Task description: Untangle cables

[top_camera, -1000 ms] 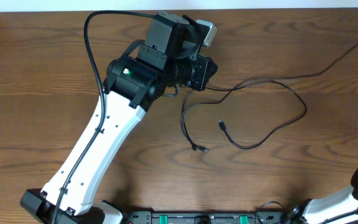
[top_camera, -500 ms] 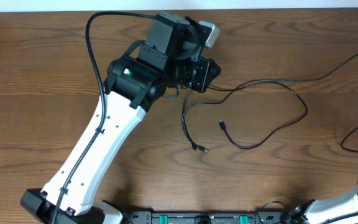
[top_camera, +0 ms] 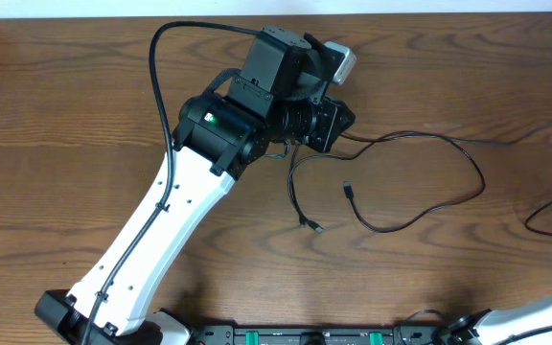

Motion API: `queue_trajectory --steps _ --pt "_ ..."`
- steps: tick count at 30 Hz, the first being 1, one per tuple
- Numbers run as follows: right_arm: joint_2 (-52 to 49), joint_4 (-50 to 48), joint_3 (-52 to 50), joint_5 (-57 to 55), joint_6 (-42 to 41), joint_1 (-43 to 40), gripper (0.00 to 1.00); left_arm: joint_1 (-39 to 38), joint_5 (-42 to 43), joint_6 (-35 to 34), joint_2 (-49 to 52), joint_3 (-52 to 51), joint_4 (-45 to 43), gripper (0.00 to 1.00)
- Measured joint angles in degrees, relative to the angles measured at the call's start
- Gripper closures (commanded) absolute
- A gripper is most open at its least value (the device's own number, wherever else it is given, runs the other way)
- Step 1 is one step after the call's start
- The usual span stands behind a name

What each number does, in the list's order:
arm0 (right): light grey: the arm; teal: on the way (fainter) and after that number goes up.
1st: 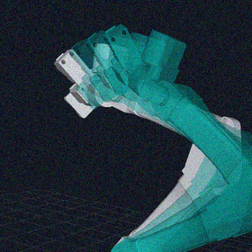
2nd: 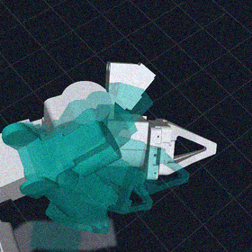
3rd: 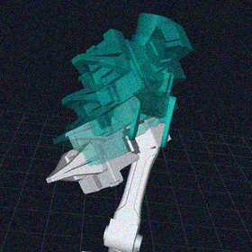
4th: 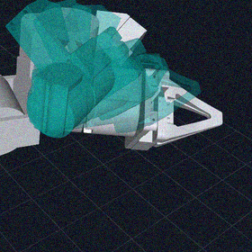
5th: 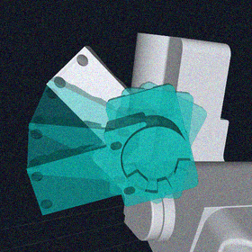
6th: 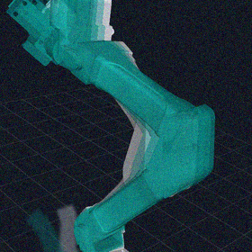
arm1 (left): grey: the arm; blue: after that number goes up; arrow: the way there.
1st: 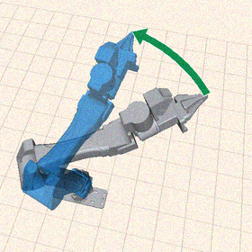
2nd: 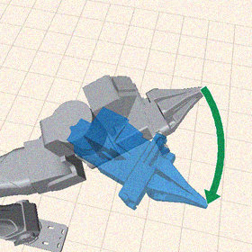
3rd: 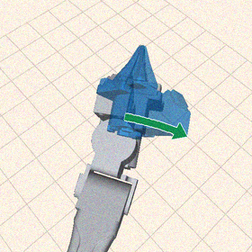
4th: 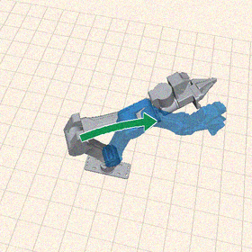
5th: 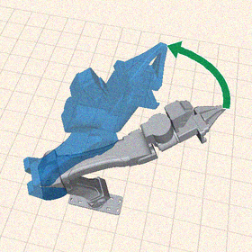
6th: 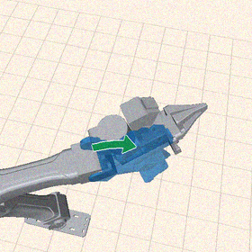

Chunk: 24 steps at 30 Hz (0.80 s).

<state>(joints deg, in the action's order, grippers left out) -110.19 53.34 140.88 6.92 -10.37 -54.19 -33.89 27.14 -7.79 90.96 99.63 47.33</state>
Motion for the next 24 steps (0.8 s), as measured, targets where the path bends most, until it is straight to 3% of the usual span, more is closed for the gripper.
queue_trajectory --steps 1,2,14,20,24 --pt "-1.27 0.00 -0.02 0.46 -0.04 0.00 0.07 0.02 0.00 -0.13 0.02 0.00 -0.02 0.76" --pt "-1.77 -0.02 -0.02 0.68 -0.11 0.00 0.01 0.00 -0.02 -0.15 0.00 0.00 0.00 0.76" --pt "-0.28 0.63 -0.28 13.05 -0.66 0.96 0.01 0.02 0.00 -1.40 0.02 0.00 0.90 0.76" --pt "7.10 11.96 -0.22 17.53 2.36 10.62 0.01 0.02 -0.02 -1.31 -0.02 0.00 0.76 0.76" --pt "9.20 24.96 0.13 15.37 4.74 17.29 0.01 0.02 -0.50 0.02 -1.70 0.00 -0.87 0.72"
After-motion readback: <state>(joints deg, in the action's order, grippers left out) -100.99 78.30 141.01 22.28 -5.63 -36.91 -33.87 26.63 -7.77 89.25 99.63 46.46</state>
